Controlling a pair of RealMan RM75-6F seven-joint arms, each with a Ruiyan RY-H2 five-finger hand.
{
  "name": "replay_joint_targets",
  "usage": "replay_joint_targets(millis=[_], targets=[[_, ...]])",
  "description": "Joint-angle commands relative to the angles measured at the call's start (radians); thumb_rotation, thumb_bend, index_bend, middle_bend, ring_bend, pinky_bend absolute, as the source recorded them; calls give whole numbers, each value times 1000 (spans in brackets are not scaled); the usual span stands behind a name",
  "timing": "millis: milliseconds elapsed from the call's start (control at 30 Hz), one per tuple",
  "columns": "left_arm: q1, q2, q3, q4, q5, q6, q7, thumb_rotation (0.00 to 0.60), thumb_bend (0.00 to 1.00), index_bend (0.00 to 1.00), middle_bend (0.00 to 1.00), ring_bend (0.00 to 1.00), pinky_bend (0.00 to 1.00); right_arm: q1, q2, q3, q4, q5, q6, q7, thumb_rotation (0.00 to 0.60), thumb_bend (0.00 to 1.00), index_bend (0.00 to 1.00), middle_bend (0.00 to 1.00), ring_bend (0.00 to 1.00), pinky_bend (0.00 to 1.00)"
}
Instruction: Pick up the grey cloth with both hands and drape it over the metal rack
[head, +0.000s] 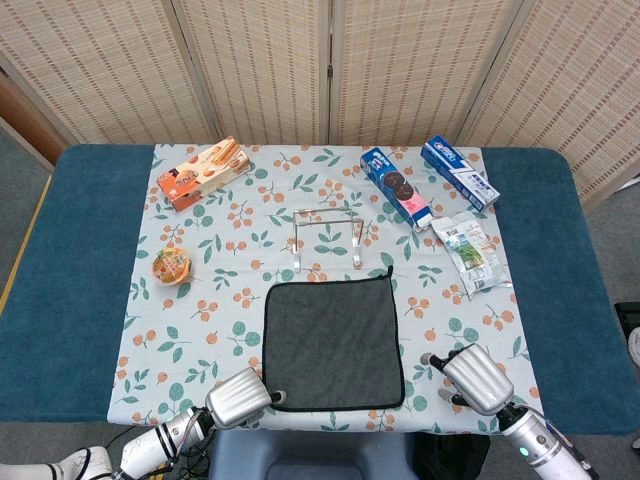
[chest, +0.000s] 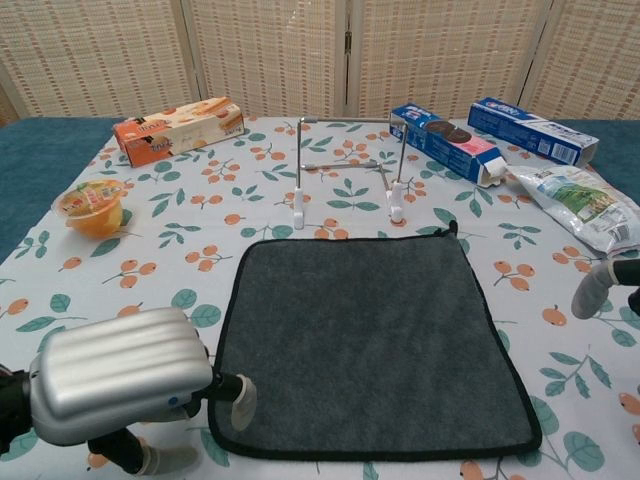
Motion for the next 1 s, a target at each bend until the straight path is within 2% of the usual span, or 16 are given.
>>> replay_joint_targets(millis=[33,1000], targets=[[-3,-14,-1,11,-8,-2,2,600,292,405,1000,977,1000,1,-5,-6,6,-2,-2,0,600,100,394,842,767,877],[-32,-107,-18,82,-64,14,-12,600,293,429,1000,977,1000,1,-18,-25,32,16,22,25,600,100,394,842,767,877]])
